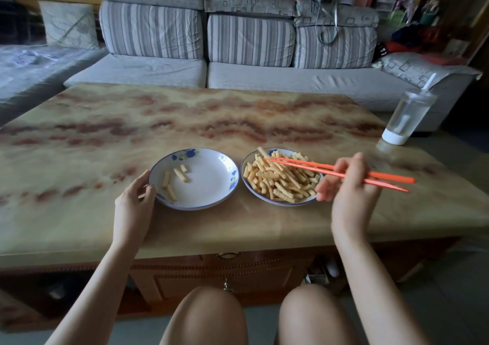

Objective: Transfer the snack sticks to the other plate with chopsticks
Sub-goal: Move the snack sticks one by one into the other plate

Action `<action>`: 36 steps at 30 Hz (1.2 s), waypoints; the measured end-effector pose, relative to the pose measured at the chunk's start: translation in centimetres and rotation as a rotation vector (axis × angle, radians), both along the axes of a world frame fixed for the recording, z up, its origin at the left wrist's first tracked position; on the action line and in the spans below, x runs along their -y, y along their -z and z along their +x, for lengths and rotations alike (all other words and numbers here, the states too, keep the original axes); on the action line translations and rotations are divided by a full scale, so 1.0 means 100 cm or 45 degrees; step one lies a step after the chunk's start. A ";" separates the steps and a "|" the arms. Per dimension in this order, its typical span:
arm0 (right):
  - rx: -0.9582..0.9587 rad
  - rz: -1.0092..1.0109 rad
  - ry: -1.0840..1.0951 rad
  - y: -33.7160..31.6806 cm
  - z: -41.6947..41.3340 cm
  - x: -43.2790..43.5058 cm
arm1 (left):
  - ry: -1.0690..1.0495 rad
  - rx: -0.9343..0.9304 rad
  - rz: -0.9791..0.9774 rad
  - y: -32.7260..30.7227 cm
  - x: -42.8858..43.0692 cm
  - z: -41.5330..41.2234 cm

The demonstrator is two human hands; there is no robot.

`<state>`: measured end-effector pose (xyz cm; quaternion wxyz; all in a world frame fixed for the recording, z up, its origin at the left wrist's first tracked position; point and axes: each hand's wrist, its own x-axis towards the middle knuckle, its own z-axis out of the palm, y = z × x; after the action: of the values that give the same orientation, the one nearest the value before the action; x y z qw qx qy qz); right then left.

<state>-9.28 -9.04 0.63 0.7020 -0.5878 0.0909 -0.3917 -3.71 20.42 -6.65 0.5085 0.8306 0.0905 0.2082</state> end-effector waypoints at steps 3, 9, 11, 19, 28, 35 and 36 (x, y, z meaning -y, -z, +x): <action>-0.022 0.050 0.128 0.002 -0.006 0.018 | 0.004 -0.003 0.001 0.001 0.000 0.000; -0.070 0.045 0.169 0.014 -0.011 0.027 | 0.007 -0.002 0.004 0.001 0.000 0.000; -0.074 0.019 0.162 0.016 -0.012 0.027 | 0.006 -0.006 0.006 0.001 0.000 0.000; 0.029 -0.034 0.097 -0.001 -0.018 0.012 | -0.004 -0.009 -0.008 0.000 0.000 0.000; -0.118 -0.076 -0.482 0.009 0.000 -0.065 | -0.013 -0.023 -0.010 0.002 -0.001 0.001; -0.184 -0.157 -0.748 0.017 0.006 -0.108 | -0.016 -0.007 -0.004 0.000 0.001 0.000; -0.187 -0.179 -0.766 0.018 0.006 -0.110 | -0.018 -0.007 -0.006 0.000 0.000 0.001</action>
<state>-8.65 1.96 -1.13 0.7356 -0.6620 -0.0640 -0.1282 -3.63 20.37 -6.70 0.5088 0.8293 0.0982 0.2090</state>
